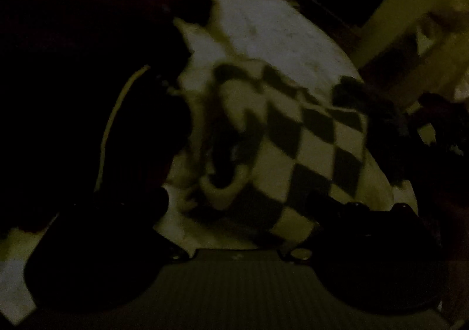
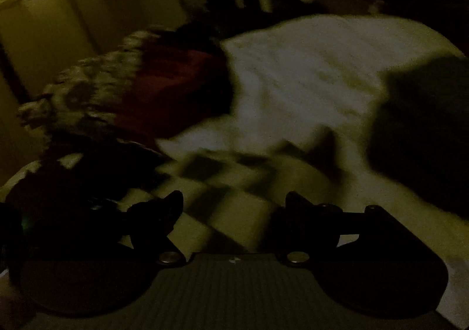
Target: Fold small clothes
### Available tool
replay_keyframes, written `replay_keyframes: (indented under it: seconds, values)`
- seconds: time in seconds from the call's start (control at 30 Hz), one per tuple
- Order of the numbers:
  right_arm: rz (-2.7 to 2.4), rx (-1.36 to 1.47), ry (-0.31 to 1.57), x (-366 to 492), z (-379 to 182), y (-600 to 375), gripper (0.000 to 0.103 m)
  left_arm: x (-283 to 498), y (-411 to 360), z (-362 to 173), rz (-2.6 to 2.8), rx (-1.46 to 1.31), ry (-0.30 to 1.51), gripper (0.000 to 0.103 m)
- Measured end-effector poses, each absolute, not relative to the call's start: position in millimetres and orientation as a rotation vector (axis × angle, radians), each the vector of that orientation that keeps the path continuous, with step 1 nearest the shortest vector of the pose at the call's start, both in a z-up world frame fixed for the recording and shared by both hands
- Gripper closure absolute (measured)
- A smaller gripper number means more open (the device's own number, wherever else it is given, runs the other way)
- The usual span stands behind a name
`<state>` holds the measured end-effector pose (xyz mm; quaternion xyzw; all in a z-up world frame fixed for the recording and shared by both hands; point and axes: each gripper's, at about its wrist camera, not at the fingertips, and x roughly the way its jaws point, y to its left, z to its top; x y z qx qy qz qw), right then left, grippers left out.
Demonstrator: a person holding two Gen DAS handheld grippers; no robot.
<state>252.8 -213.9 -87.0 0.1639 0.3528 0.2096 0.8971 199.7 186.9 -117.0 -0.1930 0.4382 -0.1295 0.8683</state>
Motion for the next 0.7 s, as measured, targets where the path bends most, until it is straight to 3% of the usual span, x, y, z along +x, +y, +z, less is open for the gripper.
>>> replay_keyframes:
  seconds: [0.43, 0.47, 0.5, 0.57, 0.67, 0.7]
  values:
    - [0.475, 0.749, 0.809, 266.0, -168.1, -250.4, 0.000, 227.9, 190.1, -157.4, -0.376, -0.571, 0.965, 0.002]
    - [0.487, 0.770, 0.804, 269.3, -170.7, -249.5, 0.000, 231.1, 190.0, -159.4, -0.403, -0.594, 0.965, 0.011]
    - [0.497, 0.790, 0.799, 272.2, -172.9, -248.1, 0.000, 234.9, 189.7, -163.9, -0.431, -0.622, 0.984, 0.033]
    - [0.516, 0.824, 0.798, 278.9, -177.5, -243.8, 0.000, 244.1, 189.5, -181.8, -0.460, -0.720, 1.023, 0.061]
    - [0.530, 0.824, 0.798, 287.5, -182.5, -230.2, 0.000, 245.2, 187.0, -194.3, -0.467, -0.750, 1.026, 0.070]
    - [0.533, 0.806, 0.795, 288.4, -182.9, -225.3, 0.010, 243.0, 187.1, -192.3, -0.463, -0.751, 1.012, 0.073]
